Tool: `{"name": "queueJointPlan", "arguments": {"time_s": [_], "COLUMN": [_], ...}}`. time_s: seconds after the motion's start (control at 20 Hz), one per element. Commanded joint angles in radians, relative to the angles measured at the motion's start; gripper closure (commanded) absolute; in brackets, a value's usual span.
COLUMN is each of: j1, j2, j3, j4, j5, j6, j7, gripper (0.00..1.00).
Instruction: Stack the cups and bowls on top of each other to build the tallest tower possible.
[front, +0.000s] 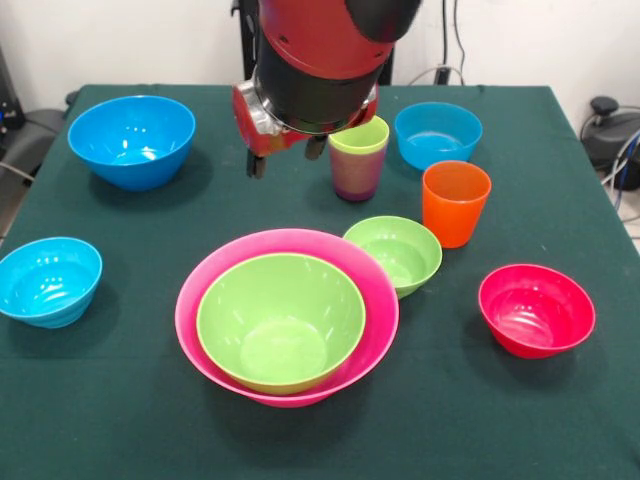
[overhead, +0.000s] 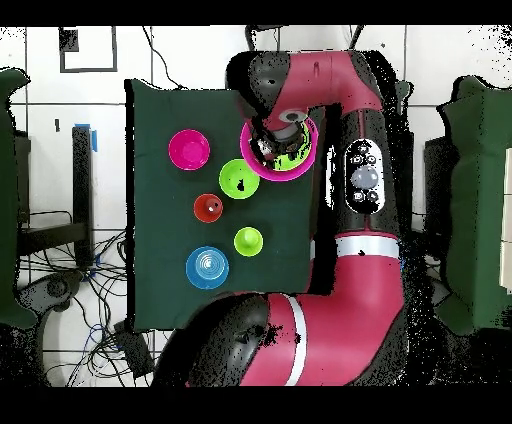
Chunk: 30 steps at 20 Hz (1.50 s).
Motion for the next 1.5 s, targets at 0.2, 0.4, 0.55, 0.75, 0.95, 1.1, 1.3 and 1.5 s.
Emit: {"name": "queueJointPlan", "arguments": {"time_s": [0.2,0.4,0.55,0.75,0.95,1.1,1.3,1.5], "j1": [0.036,0.056,0.066,0.065,0.052,0.038,0.026,0.01], "j2": [0.022,0.033,0.041,0.05,0.063,0.065,0.064,0.025], "j3": [0.08,0.075,0.075,0.089,0.1,0.105,0.095,0.051], "j4": [-0.059,-0.142,-0.232,-0.339,-0.392,-0.405,-0.409,-0.342], "j5": [-0.089,-0.124,-0.161,-0.221,-0.264,-0.274,-0.272,-0.23], "j6": [0.123,0.199,0.276,0.354,0.4,0.407,0.404,0.36], "j7": [-0.412,-0.442,-0.477,-0.527,-0.549,-0.548,-0.531,-0.47], "gripper": [0.0,0.0,0.0,0.0,0.0,0.0,0.0,0.0]}}
